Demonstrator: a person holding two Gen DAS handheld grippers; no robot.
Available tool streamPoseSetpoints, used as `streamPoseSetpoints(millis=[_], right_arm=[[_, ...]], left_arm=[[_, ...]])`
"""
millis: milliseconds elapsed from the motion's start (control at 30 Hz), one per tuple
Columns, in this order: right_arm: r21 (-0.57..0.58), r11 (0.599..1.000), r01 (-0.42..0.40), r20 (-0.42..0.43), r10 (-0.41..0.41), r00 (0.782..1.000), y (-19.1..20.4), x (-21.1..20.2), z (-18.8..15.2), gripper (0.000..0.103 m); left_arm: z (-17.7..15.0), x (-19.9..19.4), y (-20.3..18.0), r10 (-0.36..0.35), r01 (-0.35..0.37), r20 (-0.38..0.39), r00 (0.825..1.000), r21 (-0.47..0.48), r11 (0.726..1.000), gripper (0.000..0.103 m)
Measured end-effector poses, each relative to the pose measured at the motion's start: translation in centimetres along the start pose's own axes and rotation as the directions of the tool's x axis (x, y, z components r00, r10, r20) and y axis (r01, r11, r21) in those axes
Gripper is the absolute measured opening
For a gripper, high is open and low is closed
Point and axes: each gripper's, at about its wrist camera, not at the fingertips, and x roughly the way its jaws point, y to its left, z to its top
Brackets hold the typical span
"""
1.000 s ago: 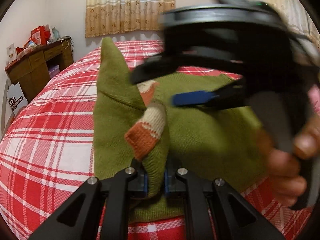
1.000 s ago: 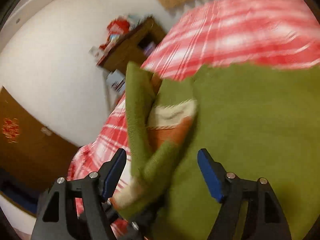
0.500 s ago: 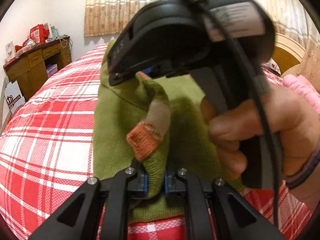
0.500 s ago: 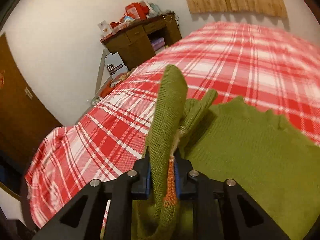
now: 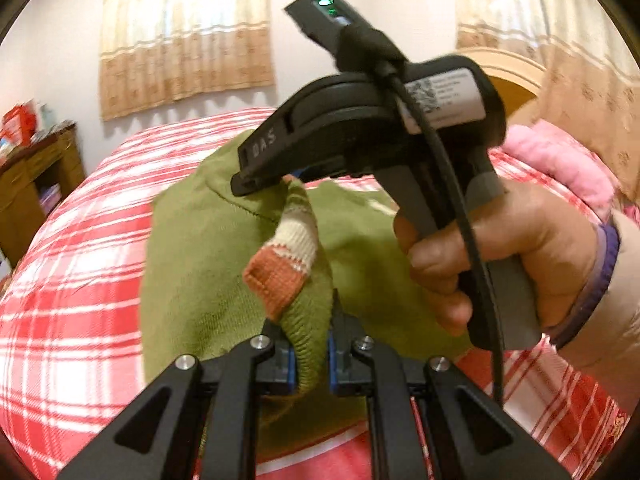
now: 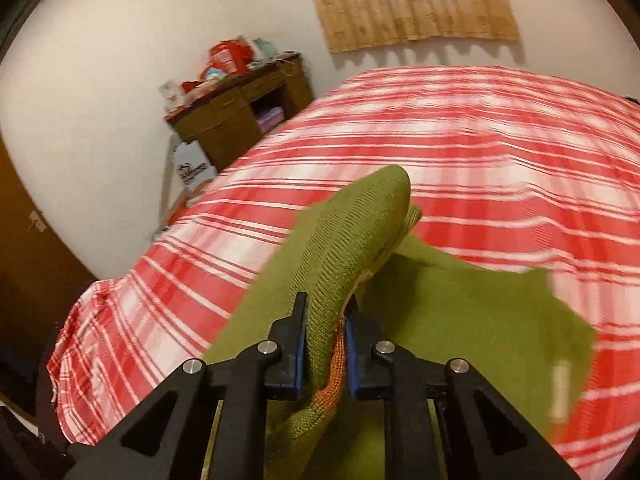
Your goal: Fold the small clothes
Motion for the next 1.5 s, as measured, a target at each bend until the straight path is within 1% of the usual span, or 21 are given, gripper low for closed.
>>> streamPoseSetpoints(millis=[100,300,367,533,600,667,700,733,800,867,900,967,1033,1067,1167,1233,1267,1333,1400,1433,1500], right_arm=[[0.008,0.999,0.048,-0.017,-0.048,0.999,-2.6,-1.2,-0.7,0.016],[0.067,0.993,0.098,-0.041,-0.095,0.995,-7.0,-2.8,-2.3,0.016],[0.081,0.990,0.113,-0.042,-0.110,0.993,-8.2,-3.3,-3.0,0.016],[0.146,0.982,0.122,-0.053,-0.116,0.992,-10.5,-3.5,-4.9,0.016],[0.178,0.978,0.113,-0.037,-0.108,0.994,-11.2,-3.4,-5.7,0.016],[0.208,0.973,0.104,-0.009,-0.104,0.994,-11.3,-3.7,-6.2,0.017],[0.226,0.969,0.102,-0.001,-0.104,0.995,-11.4,-4.0,-6.5,0.021],[0.248,0.963,0.101,0.002,-0.105,0.994,-11.5,-4.4,-6.8,0.025],[0.297,0.947,0.121,0.000,-0.127,0.992,-11.9,-5.6,-7.6,0.045],[0.331,0.934,0.137,0.018,-0.151,0.988,-11.9,-7.7,-9.0,0.047],[0.327,0.931,0.165,0.037,-0.187,0.982,-11.4,-9.3,-9.9,0.047],[0.291,0.925,0.243,0.049,-0.268,0.962,-10.0,-11.3,-11.0,0.047],[0.252,0.925,0.284,0.061,-0.308,0.950,-8.1,-13.2,-12.1,0.047],[0.226,0.933,0.281,0.079,-0.305,0.949,-6.8,-14.2,-12.5,0.047],[0.157,0.954,0.255,0.117,-0.274,0.954,-4.0,-15.7,-12.7,0.047],[0.111,0.965,0.237,0.111,-0.249,0.962,-2.7,-15.5,-12.3,0.047],[0.069,0.966,0.248,0.100,-0.254,0.962,-1.9,-15.1,-12.1,0.047],[-0.027,0.963,0.269,0.075,-0.266,0.961,-0.3,-14.0,-12.0,0.047],[-0.108,0.962,0.253,0.032,-0.251,0.968,0.9,-12.5,-12.5,0.047],[-0.147,0.952,0.269,0.001,-0.272,0.962,1.2,-11.5,-12.8,0.047],[-0.201,0.927,0.315,-0.054,-0.332,0.942,0.9,-9.8,-13.5,0.047]], left_arm=[[0.5,1.3,-3.3,-0.031,0.032,-0.015,0.999,0.046,0.998,0.011],[1.8,3.6,-6.6,-0.074,0.078,-0.048,0.996,0.087,0.993,0.011],[2.0,3.8,-6.8,-0.082,0.087,-0.054,0.995,0.098,0.991,0.011],[1.8,4.8,-3.9,-0.108,0.116,-0.087,0.990,0.101,0.988,0.011],[1.4,4.8,-3.4,-0.104,0.115,-0.110,0.988,0.097,0.989,0.012],[1.1,3.9,-2.6,-0.130,0.140,-0.115,0.985,0.077,0.987,0.014],[0.9,3.0,-2.2,-0.147,0.155,-0.113,0.983,0.065,0.986,0.016],[0.7,2.1,-1.8,-0.155,0.162,-0.109,0.982,0.060,0.985,0.018],[0.1,-0.3,-0.3,-0.156,0.162,-0.086,0.984,0.060,0.985,0.027],[-0.9,-2.4,1.8,-0.128,0.131,-0.073,0.989,0.035,0.991,0.051],[-1.5,-3.0,2.9,-0.111,0.112,-0.073,0.991,0.005,0.994,0.052],[-2.5,-3.8,5.1,-0.083,0.080,-0.085,0.993,-0.045,0.996,0.052],[-3.5,-4.3,7.1,-0.003,-0.004,-0.102,0.995,-0.070,0.998,0.051],[-3.9,-4.2,7.9,0.028,-0.037,-0.119,0.993,-0.072,0.997,0.051],[-4.1,-3.2,7.8,0.063,-0.077,-0.151,0.987,-0.087,0.993,0.051],[-4.1,-2.4,7.7,0.067,-0.083,-0.164,0.984,-0.094,0.992,0.051],[-4.1,-2.0,7.6,0.077,-0.094,-0.175,0.982,-0.091,0.991,0.051],[-3.8,-1.2,7.3,0.117,-0.136,-0.190,0.975,-0.090,0.987,0.051],[-3.4,-1.2,7.5,0.142,-0.165,-0.183,0.973,-0.116,0.979,0.053],[-3.2,-1.2,7.9,0.143,-0.169,-0.183,0.973,-0.135,0.976,0.050],[-3.2,-1.5,9.0,0.131,-0.164,-0.179,0.975,-0.188,0.968,0.040]])
